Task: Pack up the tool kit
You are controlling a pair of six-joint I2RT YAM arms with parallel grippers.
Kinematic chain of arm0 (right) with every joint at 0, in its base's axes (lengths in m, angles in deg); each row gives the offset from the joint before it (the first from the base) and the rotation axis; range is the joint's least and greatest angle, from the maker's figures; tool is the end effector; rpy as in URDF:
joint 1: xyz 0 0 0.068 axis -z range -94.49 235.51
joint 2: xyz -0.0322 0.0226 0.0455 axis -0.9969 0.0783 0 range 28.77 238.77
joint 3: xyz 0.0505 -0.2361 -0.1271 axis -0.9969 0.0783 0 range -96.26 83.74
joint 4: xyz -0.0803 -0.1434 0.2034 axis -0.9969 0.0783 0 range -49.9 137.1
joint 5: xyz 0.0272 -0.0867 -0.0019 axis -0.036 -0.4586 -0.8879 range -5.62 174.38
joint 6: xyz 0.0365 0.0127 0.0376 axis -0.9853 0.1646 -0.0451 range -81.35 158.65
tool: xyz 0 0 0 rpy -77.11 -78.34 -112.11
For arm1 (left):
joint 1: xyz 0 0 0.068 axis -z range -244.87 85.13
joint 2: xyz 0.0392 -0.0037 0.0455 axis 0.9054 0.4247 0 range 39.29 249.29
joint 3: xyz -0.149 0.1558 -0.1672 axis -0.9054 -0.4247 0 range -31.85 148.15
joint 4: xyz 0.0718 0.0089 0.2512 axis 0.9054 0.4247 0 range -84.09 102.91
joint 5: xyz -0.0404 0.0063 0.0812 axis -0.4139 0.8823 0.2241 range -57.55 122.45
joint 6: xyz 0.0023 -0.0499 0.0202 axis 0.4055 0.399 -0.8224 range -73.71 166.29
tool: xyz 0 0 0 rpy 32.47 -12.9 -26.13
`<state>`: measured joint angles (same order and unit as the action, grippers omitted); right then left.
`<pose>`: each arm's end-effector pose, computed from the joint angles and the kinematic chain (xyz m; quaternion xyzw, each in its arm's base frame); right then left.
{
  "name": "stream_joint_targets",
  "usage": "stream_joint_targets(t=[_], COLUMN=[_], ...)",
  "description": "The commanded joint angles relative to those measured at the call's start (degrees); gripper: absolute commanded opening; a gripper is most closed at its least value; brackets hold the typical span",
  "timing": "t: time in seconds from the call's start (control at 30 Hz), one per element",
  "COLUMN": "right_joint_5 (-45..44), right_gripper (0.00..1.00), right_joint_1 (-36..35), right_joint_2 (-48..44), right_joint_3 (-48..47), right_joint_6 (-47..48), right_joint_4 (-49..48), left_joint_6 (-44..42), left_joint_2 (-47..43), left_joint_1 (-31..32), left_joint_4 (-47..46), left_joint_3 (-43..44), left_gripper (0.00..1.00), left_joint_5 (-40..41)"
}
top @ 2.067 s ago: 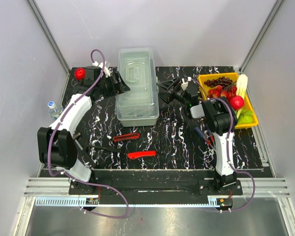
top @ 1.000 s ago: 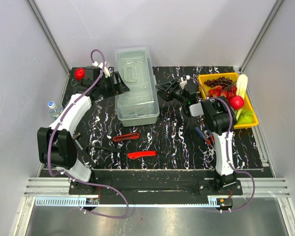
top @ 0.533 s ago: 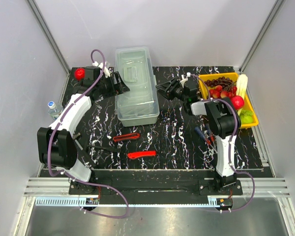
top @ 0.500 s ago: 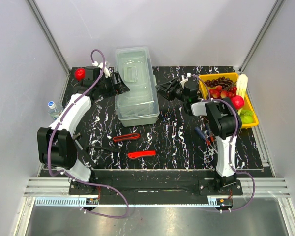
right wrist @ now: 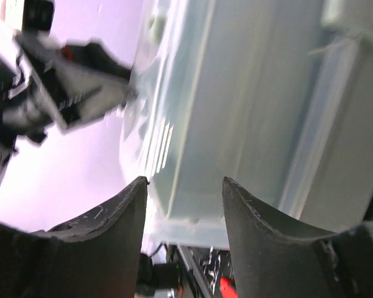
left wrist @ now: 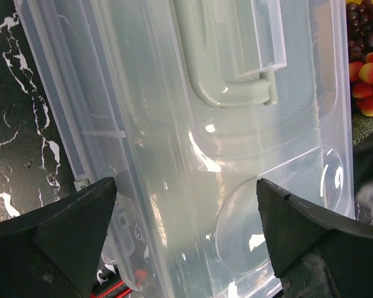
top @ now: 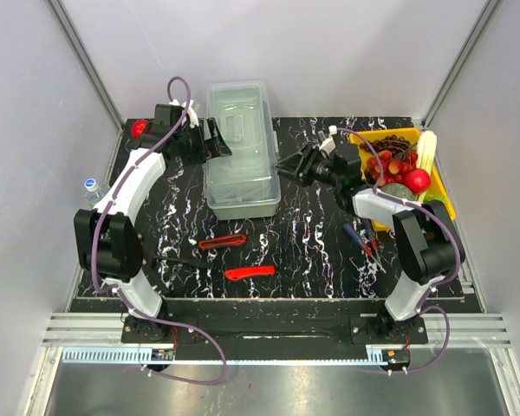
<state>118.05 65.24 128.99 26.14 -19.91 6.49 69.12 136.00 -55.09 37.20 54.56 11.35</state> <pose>0.3591 0.1536 0.2353 0.0611 0.7493 0.5648 0.3404 0.3750 -0.0776 0.3198 -0.0273 0.8994 -0.2735 0.3400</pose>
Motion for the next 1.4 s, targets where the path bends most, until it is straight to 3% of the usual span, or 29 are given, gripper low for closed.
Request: stream_joint_targets(t=[0.0,0.23,0.37,0.5,0.7,0.8,0.83,0.9,1.1,1.37], right_joint_5=[12.2,12.3,6.3,-2.1,-11.9,-20.5,-23.2,-26.3,-14.9,-0.4], right_gripper=[0.55,0.50,0.49,0.50,0.65,0.89,0.97,0.99,0.99,0.99], right_joint_1=[-4.5,-8.8,-12.8,-14.0,-13.7,-13.0,-12.3,-9.8,1.1,3.9], right_joint_2=[-2.2,-1.8,-1.4,-0.8,-8.1,-15.0,-17.1,-18.7,-8.8,11.2], right_joint_3=[4.3,4.7,0.4,-1.9,3.4,7.5,8.1,7.8,-1.4,-12.2], right_joint_6=[3.7,6.5,10.4,9.2,6.8,6.1,6.2,7.6,7.2,5.0], right_joint_4=[-0.6,0.4,8.2,9.1,11.1,13.4,14.6,17.8,19.5,2.2], left_joint_6=[-1.7,-3.8,-2.2,-0.5,-0.4,-0.7,-0.9,-0.9,-0.7,-0.4], left_joint_2=[5.5,5.7,2.4,-2.7,-10.6,-16.0,-17.2,-17.9,-11.2,6.3], left_joint_1=[0.2,-0.4,-0.4,-0.5,-0.5,-1.2,-1.9,-3.4,-5.3,-5.4], left_joint_4=[-2.1,-2.8,-5.2,-9.3,-9.9,-9.6,-9.4,-8.9,-9.1,-8.0], left_joint_3=[3.7,2.2,-4.6,-13.4,-20.9,-22.1,-21.3,-18.0,-2.7,14.3], left_gripper=[0.96,0.93,0.91,0.91,0.86,0.87,0.88,0.96,0.99,0.99], left_joint_5=[-1.2,-6.4,-7.7,-8.1,-5.1,-0.5,1.2,4.6,7.7,5.2])
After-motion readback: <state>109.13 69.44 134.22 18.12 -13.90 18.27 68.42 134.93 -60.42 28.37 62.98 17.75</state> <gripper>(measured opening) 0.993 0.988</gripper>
